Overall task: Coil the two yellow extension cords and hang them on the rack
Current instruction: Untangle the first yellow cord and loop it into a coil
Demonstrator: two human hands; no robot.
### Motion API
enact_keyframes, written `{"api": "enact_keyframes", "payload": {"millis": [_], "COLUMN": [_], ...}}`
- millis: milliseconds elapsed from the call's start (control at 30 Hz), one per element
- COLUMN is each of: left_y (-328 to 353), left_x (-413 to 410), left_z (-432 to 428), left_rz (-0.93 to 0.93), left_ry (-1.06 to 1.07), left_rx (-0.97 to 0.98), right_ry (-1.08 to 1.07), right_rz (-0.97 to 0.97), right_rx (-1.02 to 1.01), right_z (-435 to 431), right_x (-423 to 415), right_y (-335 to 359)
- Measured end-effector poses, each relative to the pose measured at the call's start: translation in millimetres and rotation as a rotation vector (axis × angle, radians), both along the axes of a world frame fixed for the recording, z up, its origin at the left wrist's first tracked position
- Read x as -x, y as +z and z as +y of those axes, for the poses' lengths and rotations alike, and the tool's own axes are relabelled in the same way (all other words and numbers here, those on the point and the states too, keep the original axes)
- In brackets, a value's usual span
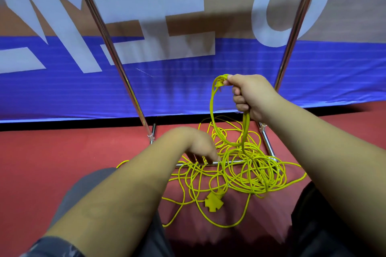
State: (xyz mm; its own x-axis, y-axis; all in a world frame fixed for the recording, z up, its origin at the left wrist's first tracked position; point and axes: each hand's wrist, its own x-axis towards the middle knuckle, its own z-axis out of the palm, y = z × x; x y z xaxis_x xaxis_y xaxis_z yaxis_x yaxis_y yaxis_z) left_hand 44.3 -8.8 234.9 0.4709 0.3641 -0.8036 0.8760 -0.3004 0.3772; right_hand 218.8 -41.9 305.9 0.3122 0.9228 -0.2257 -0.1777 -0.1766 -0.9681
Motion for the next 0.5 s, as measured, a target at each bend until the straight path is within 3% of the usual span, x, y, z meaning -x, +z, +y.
{"api": "enact_keyframes", "payload": {"millis": [67,133,300,500], "left_y": [-19.0,-38.8,-62.5,-84.3], "left_x": [-10.3,-18.2,-28.6,-39.1], "left_z": [-8.1,-14.6,-34.1,-54.2], "left_rz": [0.033,-0.032,-0.42,-0.562], "left_ry": [-0.182,-0.205,-0.043,-0.007], "left_rx": [-0.146,-0.211,-0.162,-0.01], "right_ry": [-0.033,-0.053,-0.058,0.019], "right_rz": [-0.004,-0.007,0.049,0.166], "right_rx": [-0.012,-0.019,-0.059,-0.098], "right_z": [-0.8,-1.9,-6.6,-10.7], "right_x": [-7.1,-12.5,-21.9,-27.6], "right_y": [3.4,7.6,17.8,27.6]}}
